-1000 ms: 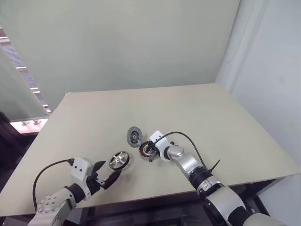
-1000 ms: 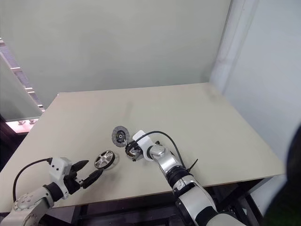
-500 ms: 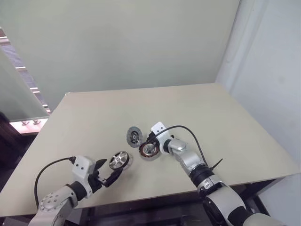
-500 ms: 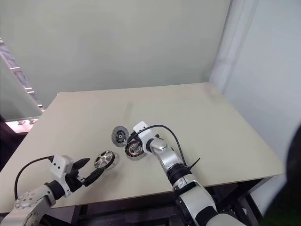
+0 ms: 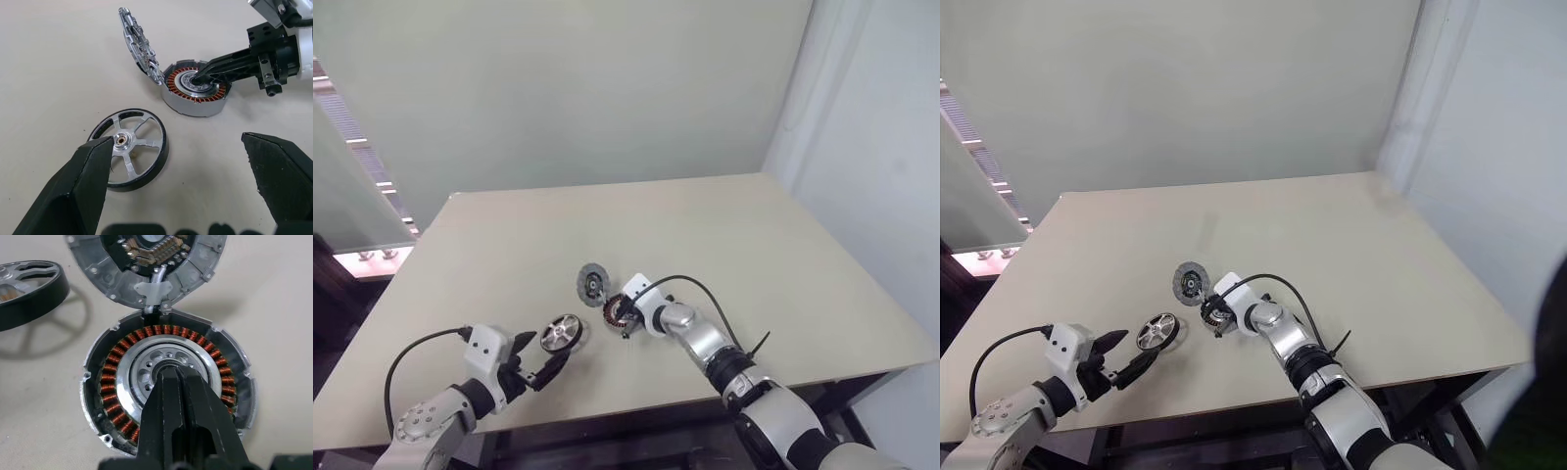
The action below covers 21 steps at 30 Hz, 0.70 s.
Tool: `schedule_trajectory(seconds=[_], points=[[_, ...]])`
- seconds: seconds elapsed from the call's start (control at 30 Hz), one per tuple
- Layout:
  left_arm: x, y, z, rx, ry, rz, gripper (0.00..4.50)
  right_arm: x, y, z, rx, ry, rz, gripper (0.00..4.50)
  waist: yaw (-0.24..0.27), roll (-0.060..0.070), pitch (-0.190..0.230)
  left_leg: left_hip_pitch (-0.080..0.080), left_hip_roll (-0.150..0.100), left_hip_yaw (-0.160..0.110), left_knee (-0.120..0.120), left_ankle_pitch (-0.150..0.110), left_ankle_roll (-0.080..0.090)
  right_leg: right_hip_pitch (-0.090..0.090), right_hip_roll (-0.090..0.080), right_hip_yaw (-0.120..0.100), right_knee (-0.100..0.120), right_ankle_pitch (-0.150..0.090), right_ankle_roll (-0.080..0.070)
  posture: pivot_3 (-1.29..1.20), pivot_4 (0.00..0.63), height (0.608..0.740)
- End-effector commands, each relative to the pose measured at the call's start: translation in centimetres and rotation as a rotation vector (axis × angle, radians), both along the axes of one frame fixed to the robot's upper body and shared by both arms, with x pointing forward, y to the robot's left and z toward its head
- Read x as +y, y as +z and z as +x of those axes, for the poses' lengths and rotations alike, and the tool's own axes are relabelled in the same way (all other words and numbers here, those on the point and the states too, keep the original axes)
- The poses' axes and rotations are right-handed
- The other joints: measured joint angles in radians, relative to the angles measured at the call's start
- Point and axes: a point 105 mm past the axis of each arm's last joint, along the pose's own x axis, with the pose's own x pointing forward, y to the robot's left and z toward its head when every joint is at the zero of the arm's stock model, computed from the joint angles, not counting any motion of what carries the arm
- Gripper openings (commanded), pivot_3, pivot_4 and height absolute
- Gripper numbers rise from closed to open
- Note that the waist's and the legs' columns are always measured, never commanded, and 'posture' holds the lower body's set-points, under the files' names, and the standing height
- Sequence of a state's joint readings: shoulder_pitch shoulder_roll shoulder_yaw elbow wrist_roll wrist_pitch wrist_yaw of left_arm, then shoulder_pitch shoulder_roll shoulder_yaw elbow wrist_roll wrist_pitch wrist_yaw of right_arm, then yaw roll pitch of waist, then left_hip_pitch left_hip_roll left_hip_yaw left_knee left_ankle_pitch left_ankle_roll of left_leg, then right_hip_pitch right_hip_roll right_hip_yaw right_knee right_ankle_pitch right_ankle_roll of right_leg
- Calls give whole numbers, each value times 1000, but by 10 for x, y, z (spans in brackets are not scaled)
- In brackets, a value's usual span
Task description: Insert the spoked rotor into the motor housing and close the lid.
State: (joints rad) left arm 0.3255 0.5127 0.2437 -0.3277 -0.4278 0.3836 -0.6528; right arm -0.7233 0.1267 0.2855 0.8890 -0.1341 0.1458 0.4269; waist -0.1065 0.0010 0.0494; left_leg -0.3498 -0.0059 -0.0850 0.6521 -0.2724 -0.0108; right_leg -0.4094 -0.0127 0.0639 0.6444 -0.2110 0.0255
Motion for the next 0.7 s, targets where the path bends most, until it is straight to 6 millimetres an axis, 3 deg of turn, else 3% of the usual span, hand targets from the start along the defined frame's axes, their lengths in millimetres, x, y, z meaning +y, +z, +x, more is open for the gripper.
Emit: schedule_trajectory(seconds=[0.03,0.17,0.67,0.7], points=[[-8,13,5,-50,-31,3,4500,14,46,13,-107,-10,136,24,0,0,0,0,0,0,0,0,0,0,0,0,0,0,0,0,0,740],[-9,13,7,-53,-37,2,4500,16,55,15,-134,-20,166,24,0,0,0,0,0,0,-1,0,0,0,0,0,0,0,0,0,0,740],[-8,14,7,-59,-34,2,4500,11,45,1,-71,119,78,24,0,0,0,0,0,0,-1,0,0,-1,0,0,0,0,0,0,0,740],[-8,14,7,-60,-34,1,4500,10,45,1,-69,125,66,391,0,0,0,0,0,0,-1,0,0,-1,0,0,0,0,0,0,0,740]])
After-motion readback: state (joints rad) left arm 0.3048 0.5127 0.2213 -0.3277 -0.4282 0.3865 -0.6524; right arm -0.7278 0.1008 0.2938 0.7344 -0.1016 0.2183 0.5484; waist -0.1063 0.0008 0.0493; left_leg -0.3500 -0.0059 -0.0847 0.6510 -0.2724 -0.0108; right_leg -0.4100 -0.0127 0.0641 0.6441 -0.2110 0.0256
